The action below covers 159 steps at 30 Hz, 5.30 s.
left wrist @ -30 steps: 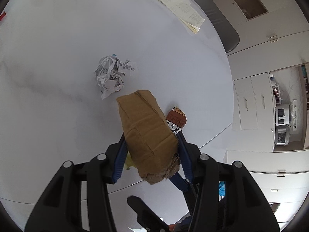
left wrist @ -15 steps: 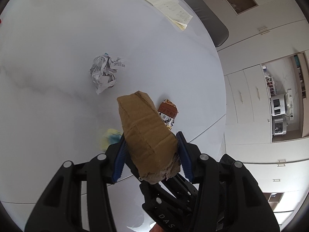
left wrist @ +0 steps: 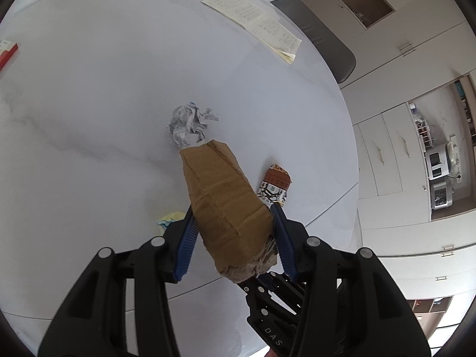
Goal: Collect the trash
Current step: 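Grasp the blue-yellow paper with the right tool while the left holds the cardboard, then grasp the yellow crumpled paper with the right tool, then carry the cardboard and yellow paper over the white bin and open both tools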
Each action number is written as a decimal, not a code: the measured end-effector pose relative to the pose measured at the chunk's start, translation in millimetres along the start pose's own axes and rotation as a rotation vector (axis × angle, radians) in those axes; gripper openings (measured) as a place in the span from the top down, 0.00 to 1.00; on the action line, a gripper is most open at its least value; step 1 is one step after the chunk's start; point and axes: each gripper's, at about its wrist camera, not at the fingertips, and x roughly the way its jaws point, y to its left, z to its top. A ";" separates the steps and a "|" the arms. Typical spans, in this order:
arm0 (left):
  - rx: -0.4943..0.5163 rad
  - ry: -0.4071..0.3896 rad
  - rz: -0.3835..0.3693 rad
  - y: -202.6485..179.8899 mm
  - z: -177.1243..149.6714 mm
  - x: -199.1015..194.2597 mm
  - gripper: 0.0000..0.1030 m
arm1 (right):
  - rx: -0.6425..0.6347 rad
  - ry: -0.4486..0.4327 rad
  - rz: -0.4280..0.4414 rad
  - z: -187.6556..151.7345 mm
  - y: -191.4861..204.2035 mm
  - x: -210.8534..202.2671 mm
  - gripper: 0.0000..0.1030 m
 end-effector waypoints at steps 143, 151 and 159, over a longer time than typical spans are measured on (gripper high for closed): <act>0.864 0.311 -0.016 -285.9 -332.9 69.3 0.09 | 0.384 -0.109 -0.627 -257.2 -214.0 -318.6 0.03; 0.820 0.282 0.009 -277.0 -320.0 64.3 0.08 | 0.358 -0.113 -0.605 -243.9 -206.2 -312.7 0.03; 0.762 0.262 0.026 -260.3 -289.4 59.5 0.08 | 0.312 -0.105 -0.591 -219.6 -188.0 -297.0 0.03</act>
